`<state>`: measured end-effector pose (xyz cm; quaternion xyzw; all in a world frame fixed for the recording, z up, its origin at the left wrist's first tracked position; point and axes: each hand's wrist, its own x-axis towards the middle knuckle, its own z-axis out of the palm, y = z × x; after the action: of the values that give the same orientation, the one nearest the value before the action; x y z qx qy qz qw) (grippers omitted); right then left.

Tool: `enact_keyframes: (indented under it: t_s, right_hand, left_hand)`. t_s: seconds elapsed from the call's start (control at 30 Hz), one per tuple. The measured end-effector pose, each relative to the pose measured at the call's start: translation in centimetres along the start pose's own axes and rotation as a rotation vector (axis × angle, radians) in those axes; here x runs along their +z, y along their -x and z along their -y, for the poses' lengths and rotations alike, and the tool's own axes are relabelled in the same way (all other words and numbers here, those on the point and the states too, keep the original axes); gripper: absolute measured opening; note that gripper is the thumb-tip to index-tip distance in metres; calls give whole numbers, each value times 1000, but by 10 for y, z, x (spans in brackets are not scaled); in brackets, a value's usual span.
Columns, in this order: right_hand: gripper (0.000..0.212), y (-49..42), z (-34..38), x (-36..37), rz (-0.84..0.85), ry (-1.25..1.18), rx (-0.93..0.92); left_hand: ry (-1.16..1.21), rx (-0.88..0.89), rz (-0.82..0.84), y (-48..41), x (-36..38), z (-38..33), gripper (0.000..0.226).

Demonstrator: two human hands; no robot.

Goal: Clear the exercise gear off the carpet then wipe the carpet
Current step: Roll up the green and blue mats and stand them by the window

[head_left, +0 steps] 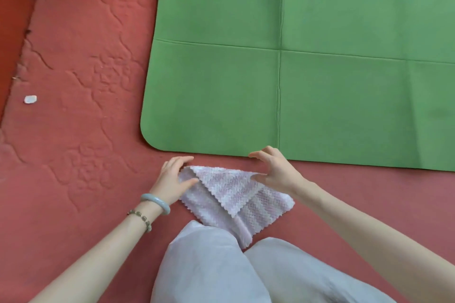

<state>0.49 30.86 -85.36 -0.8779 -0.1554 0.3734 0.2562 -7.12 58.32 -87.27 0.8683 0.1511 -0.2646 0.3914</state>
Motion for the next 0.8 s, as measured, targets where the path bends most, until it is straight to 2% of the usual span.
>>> enact_keyframes:
  t_s: [0.07,0.2,0.3,0.43,0.63,0.8]
  right_hand:
    - [54,-4,-8,11,7,45,-4]
    - [34,-5,-13,20,0,115,-45]
    - [19,-3,-12,17,28,73,-20]
    - [6,8,-19,-2,60,-202,70]
    - [5,52,-44,-49,-245,-450,167]
    - [6,100,-65,-84,-503,-581,242]
  left_hand:
    - [-116,88,1,-8,4,2,45]
    - [-283,233,10,-15,7,0,15]
    - [-253,254,78,-16,4,-17,7]
    - [-95,216,162,-17,-1,-44,8]
    - [51,314,124,-25,2,-114,5]
    - [82,455,197,-25,24,-187,5]
